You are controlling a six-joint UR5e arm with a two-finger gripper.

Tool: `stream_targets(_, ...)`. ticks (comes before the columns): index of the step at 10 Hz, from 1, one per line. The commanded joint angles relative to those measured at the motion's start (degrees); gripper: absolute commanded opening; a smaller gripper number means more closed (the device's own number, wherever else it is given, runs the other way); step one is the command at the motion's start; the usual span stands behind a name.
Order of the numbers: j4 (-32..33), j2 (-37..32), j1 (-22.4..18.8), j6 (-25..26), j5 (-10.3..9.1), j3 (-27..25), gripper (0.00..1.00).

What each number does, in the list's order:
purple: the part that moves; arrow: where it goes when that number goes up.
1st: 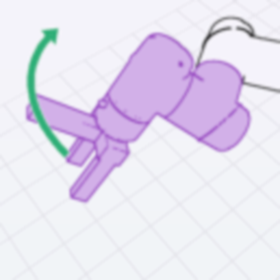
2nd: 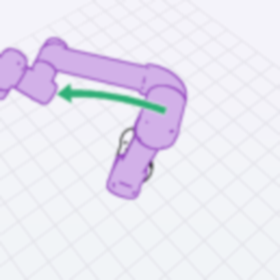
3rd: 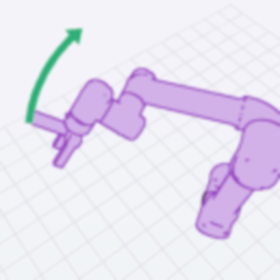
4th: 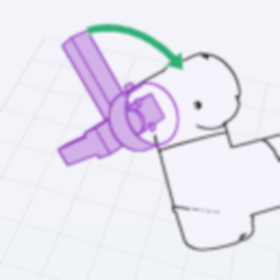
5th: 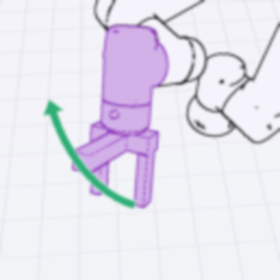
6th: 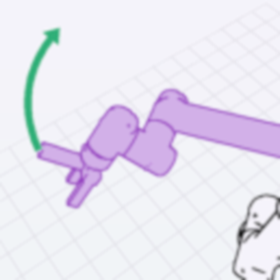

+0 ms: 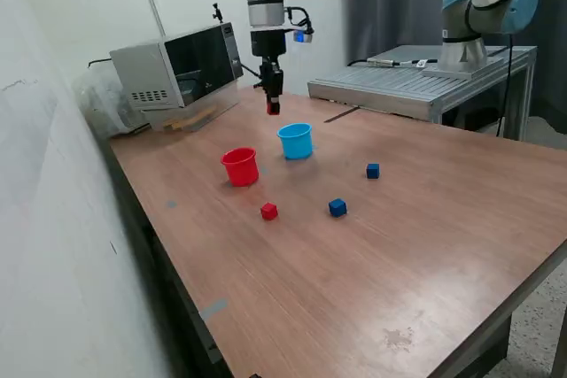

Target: Place red objects in the red bin, and blue objects in the blue bin.

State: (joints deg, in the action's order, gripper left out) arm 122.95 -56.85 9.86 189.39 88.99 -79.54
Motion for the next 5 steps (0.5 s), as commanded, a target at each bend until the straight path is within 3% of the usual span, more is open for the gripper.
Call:
stream_targets(1,0.62,4.53,3.05,0.02,0.05,6.4,0.0)
stream_targets(5,1.41,12.18,4.12,0.02,0.05,11.94,0.0)
